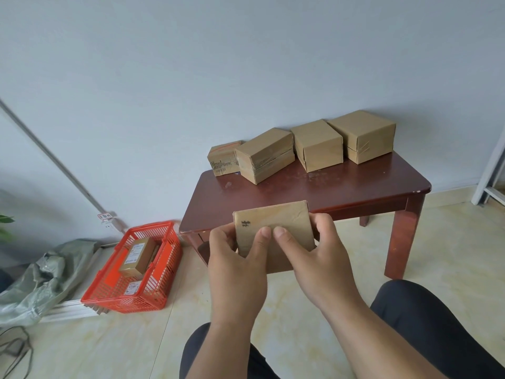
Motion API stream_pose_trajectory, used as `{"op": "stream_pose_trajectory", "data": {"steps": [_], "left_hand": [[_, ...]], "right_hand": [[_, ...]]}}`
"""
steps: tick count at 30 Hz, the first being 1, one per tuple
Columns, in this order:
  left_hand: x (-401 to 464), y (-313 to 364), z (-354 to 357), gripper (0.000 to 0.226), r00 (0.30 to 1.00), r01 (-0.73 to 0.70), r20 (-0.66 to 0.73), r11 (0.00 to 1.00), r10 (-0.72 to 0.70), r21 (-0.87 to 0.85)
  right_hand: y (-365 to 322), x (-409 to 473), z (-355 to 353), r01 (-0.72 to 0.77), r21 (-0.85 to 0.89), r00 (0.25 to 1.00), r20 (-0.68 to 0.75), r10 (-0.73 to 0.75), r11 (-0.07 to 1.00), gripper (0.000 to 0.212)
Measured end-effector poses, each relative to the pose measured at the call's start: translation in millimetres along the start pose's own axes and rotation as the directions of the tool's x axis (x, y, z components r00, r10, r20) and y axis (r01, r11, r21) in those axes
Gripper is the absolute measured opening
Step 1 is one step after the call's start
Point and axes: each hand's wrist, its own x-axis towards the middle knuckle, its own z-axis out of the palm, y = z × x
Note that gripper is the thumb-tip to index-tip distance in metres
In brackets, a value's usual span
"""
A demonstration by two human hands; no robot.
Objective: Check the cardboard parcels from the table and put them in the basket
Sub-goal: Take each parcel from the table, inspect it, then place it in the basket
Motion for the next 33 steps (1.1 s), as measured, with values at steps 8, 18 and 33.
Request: {"op": "stream_pose_trajectory", "data": {"steps": [8, 18, 33], "left_hand": [[-7, 2, 6, 0.043, 1.0, -0.011, 0.014, 0.999, 0.011, -0.038], [-5, 7, 0, 0.057, 0.996, -0.046, -0.073, 0.999, 0.047, 0.022], [-4, 6, 2, 0.029, 0.992, 0.119, 0.04, 0.99, -0.116, -0.081]], "right_hand": [[-3, 0, -4, -0.01, 0.036, 0.999, -0.044, 0.011, 0.999, 0.04], [-5, -5, 1, -0.014, 0.045, 1.0, -0.004, 0.014, 0.999, 0.039], [-6, -3, 2, -0.097, 0.103, 0.992, 0.092, 0.088, 0.99, 0.057]]}}
